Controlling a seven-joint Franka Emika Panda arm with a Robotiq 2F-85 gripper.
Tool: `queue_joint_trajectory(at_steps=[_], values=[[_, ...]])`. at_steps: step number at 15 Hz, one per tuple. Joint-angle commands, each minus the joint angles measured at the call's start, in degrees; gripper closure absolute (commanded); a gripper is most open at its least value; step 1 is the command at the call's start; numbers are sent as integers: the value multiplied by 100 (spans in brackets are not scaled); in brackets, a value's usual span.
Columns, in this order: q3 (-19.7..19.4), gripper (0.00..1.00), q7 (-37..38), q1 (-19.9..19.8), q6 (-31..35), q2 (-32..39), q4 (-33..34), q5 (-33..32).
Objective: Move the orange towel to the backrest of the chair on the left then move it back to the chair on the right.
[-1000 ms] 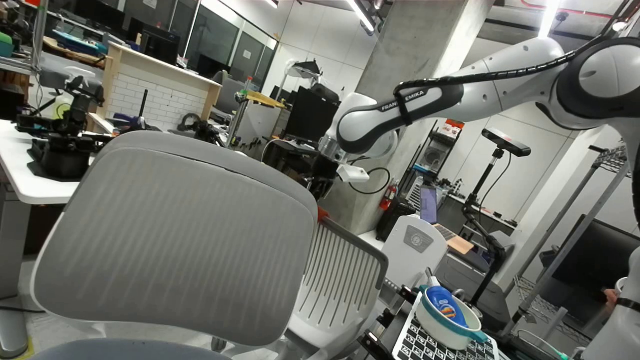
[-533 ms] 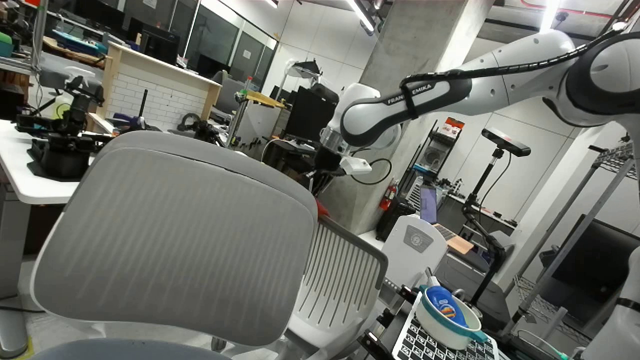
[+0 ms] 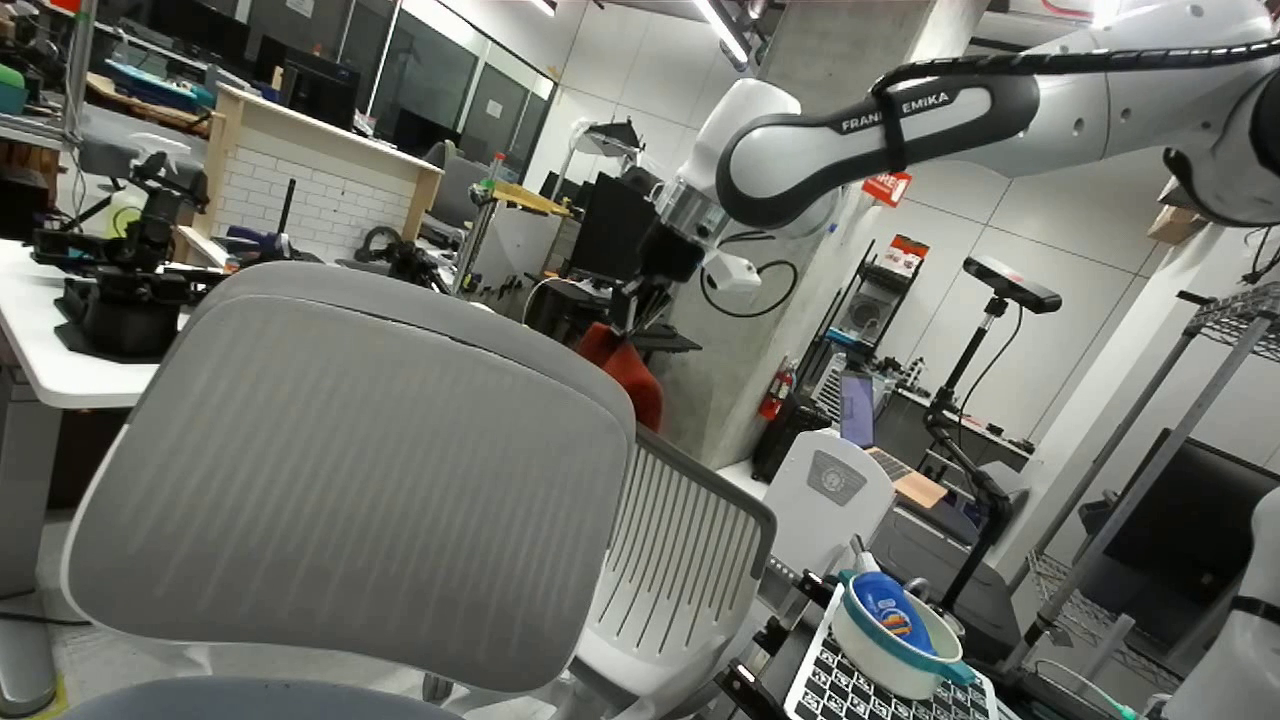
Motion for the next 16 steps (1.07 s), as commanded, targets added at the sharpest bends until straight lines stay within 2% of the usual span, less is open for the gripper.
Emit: queue_joint_trajectory(at_steps=[1, 5, 10, 13, 16], values=[[127, 99, -15, -102, -261, -414, -26, -60], [156, 99, -155, -197, -605, -669, 463, 80], [291, 99, -468, -228, -1412, -793, 1846, 289], [456, 99, -910, -216, -1793, -600, 2630, 558], [621, 99, -1377, -209, -1964, -242, 3061, 802]])
